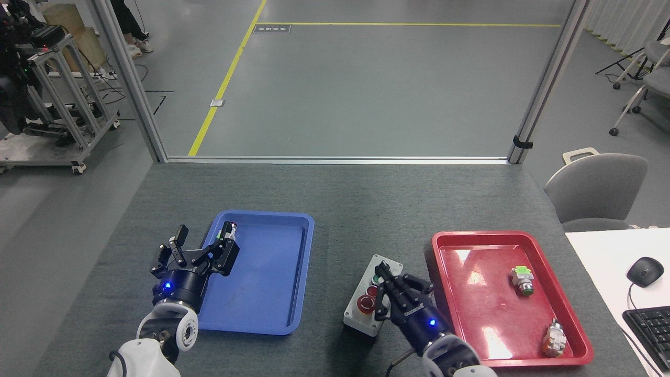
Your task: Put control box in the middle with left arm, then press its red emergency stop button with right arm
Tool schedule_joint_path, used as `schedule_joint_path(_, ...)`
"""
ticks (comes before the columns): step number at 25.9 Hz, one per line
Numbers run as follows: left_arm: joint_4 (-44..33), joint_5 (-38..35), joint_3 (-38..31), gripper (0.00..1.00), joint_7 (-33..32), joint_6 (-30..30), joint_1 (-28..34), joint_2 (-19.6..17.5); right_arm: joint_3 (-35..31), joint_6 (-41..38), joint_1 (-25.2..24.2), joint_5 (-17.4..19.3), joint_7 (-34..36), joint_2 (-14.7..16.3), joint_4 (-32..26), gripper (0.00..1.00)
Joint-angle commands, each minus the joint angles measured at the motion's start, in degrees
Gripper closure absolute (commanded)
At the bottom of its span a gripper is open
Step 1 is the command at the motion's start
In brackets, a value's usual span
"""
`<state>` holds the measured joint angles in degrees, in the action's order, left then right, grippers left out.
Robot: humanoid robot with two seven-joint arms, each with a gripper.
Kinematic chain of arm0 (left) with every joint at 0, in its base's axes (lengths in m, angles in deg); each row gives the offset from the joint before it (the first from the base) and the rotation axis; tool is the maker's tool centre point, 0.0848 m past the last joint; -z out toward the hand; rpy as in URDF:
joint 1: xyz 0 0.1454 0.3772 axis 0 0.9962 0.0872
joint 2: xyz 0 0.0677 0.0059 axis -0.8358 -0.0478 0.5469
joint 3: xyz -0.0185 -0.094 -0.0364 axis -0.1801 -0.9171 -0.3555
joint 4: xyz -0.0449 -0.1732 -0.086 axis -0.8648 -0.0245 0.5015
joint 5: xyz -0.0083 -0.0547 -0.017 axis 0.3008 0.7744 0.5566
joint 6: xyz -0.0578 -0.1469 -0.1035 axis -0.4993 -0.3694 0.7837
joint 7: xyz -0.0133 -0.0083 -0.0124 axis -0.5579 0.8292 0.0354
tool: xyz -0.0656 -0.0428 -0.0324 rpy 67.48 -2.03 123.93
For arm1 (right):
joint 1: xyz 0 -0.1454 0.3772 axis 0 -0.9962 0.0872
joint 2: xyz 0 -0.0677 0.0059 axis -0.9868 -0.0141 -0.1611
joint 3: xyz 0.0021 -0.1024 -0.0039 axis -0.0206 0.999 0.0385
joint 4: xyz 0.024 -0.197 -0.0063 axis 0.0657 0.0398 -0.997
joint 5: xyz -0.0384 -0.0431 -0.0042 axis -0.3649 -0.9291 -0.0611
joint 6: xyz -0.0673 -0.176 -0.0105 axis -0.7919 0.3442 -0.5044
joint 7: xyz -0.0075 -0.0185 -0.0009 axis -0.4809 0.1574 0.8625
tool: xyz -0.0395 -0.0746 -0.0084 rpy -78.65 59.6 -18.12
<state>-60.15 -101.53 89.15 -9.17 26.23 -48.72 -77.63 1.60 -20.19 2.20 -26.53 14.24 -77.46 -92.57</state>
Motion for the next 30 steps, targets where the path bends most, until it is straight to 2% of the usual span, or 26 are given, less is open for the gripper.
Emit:
schedule_joint_path(1,-0.3,0.0,0.0,0.01,-0.1,0.0,0.3,-0.2,-8.3,-0.5,0.9,3.2,-0.4,0.3,-4.3,0.0)
schedule_joint_path(3,-0.4,-0.1,0.0,0.01,0.0,0.0,0.4,-0.2,-10.7,0.2,1.0,4.4,-0.3,0.9,-5.6,0.0)
schedule_joint_path(6,-1.3,-0.1,0.1,0.01,0.1,0.0,0.8,-0.2,-17.1,0.3,0.9,4.4,-0.3,1.3,-5.8,0.0)
schedule_joint_path(8,-1.5,-0.1,-0.1,0.01,0.1,0.0,2.8,-0.2,-18.8,0.6,0.5,4.2,-0.5,1.3,-5.7,0.0)
schedule_joint_path(13,-2.0,-0.1,0.1,0.01,0.1,0.0,6.2,0.0,-18.7,12.0,-3.1,4.1,-0.8,0.4,-5.7,0.0)
schedule_joint_path(15,-1.6,0.0,0.3,0.01,0.1,0.0,6.8,0.0,-18.8,14.3,-3.4,4.1,-0.8,0.4,-5.7,0.0)
schedule_joint_path(21,-1.1,-0.2,1.1,0.01,-0.1,0.0,7.4,0.6,-18.6,14.6,-3.1,4.2,-0.5,0.1,-5.8,0.0)
schedule_joint_path(26,-0.9,0.0,1.1,0.01,0.0,0.0,7.4,0.6,-18.2,14.4,-2.7,4.3,-0.5,-2.3,-5.9,0.0)
schedule_joint_path(30,-0.9,0.0,1.1,0.01,0.0,0.0,7.4,0.6,-17.8,14.2,-2.7,4.3,-0.1,-2.3,-5.9,0.0)
